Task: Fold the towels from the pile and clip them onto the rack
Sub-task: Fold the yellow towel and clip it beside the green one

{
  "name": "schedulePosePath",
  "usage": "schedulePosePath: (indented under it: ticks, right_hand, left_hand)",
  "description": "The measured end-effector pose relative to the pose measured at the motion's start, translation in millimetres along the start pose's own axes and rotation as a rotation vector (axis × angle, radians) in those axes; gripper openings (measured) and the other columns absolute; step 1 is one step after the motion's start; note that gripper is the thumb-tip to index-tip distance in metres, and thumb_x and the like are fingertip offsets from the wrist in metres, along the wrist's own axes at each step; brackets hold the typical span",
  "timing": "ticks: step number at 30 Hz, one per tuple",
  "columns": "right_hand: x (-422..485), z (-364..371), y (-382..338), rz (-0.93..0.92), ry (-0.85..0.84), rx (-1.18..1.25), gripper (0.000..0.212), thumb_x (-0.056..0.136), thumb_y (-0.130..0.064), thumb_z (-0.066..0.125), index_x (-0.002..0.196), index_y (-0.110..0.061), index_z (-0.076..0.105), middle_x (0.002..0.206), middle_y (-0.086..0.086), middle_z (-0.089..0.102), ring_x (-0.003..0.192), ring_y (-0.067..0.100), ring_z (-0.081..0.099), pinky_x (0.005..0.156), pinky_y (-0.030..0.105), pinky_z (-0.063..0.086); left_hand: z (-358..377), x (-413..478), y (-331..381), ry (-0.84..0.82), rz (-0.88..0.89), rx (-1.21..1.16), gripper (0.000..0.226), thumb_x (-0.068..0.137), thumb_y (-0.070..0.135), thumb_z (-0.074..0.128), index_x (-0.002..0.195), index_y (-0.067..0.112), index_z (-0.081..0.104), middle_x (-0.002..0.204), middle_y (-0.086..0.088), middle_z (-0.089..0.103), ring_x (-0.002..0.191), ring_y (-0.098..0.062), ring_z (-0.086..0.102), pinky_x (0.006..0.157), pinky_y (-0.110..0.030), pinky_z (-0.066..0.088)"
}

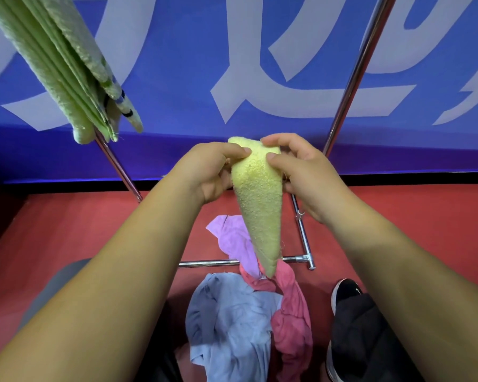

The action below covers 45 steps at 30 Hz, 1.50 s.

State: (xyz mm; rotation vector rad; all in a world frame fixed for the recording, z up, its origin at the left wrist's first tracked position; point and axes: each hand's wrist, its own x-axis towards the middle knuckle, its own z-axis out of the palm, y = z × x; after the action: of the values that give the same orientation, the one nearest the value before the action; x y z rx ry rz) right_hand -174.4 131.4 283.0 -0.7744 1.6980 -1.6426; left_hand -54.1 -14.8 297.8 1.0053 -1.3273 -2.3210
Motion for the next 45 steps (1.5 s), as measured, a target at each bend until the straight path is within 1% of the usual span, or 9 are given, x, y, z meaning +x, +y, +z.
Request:
schedulePosePath:
  ticks: [3,7,17,24,27,31,34,38,45]
  right_hand:
    - [-1,-2,1,0.012,0.000,-0.016,0.027,0.099,-0.006,0.066,0.111,-0.024,0.081,0.095,0.004,0.061,0.085,0.020,0.058,0.078,0.043,0.051]
    - [-1,-2,-1,0.025,0.009,0.036,0.030,0.100,-0.002,0.065,0.118,-0.021,0.081,0.102,0.007,0.068,0.091,0.024,0.063,0.097,0.063,0.057]
    - [-3,-4,-6,-0.070,0.046,0.042,0.041,0.095,-0.004,0.067,0.125,-0.028,0.080,0.128,-0.002,0.077,0.105,0.012,0.072,0.098,0.037,0.058]
    - [-6,-3,-11,-0.046,0.031,0.046,0.041,0.099,-0.003,0.063,0.125,-0.030,0.078,0.128,0.012,0.074,0.086,0.030,0.066,0.087,0.066,0.058]
    - [-6,3,-9,-0.019,0.072,0.023,0.042,0.097,-0.003,0.062,0.124,-0.031,0.079,0.128,0.011,0.073,0.091,0.025,0.070,0.095,0.068,0.058]
    - [-9,10,-9,-0.015,0.127,-0.033,0.048,0.093,-0.009,0.061,0.127,-0.039,0.077,0.132,-0.001,0.070,0.102,0.024,0.071,0.093,0.058,0.063]
    - [-8,13,-9,0.004,0.136,0.010,0.054,0.098,-0.003,0.054,0.135,-0.037,0.073,0.135,0.004,0.065,0.092,0.016,0.065,0.084,0.047,0.068]
    - [-8,18,-14,0.047,0.145,0.147,0.059,0.100,0.008,0.045,0.139,-0.028,0.070,0.137,0.006,0.065,0.095,0.011,0.074,0.074,0.031,0.066]
    - [-10,26,-22,0.100,0.230,0.334,0.065,0.095,0.019,0.041,0.140,-0.018,0.070,0.128,0.013,0.069,0.117,0.041,0.073,0.093,0.059,0.063]
  left_hand:
    - [-5,0,3,-0.050,-0.035,0.000,0.038,0.096,-0.004,0.059,0.134,-0.011,0.064,0.134,-0.029,0.069,0.115,-0.036,0.075,0.087,-0.043,0.065]
    - [-7,1,5,-0.045,-0.020,0.011,0.041,0.095,-0.007,0.057,0.135,-0.011,0.063,0.137,-0.029,0.067,0.121,-0.036,0.072,0.097,-0.044,0.063]
    - [1,-6,4,-0.082,0.169,0.178,0.039,0.098,-0.013,0.057,0.133,0.003,0.067,0.119,-0.019,0.078,0.105,-0.030,0.078,0.084,-0.036,0.063]
    - [1,-6,5,-0.078,0.217,0.211,0.037,0.098,-0.010,0.060,0.132,0.002,0.067,0.118,-0.017,0.079,0.107,-0.031,0.078,0.086,-0.040,0.062]
    - [2,-6,3,0.119,0.322,0.537,0.041,0.092,-0.002,0.070,0.132,0.009,0.066,0.114,-0.004,0.080,0.104,-0.025,0.078,0.095,-0.047,0.063]
    - [9,-20,2,0.445,0.455,1.113,0.031,0.088,0.010,0.059,0.119,0.013,0.056,0.111,0.000,0.067,0.095,-0.023,0.064,0.072,-0.037,0.051]
    - [15,-29,-2,0.270,0.301,1.246,0.008,0.082,0.013,0.058,0.088,0.010,0.063,0.085,-0.008,0.070,0.073,-0.028,0.065,0.058,-0.039,0.051]
    - [18,-36,-17,0.038,0.231,1.381,0.011,0.089,0.021,0.071,0.089,0.011,0.075,0.091,-0.008,0.077,0.089,-0.027,0.073,0.080,-0.043,0.061]
    - [26,-18,-44,0.178,0.415,1.206,0.025,0.091,0.036,0.072,0.104,0.015,0.067,0.092,-0.002,0.072,0.087,-0.022,0.067,0.065,-0.030,0.051]
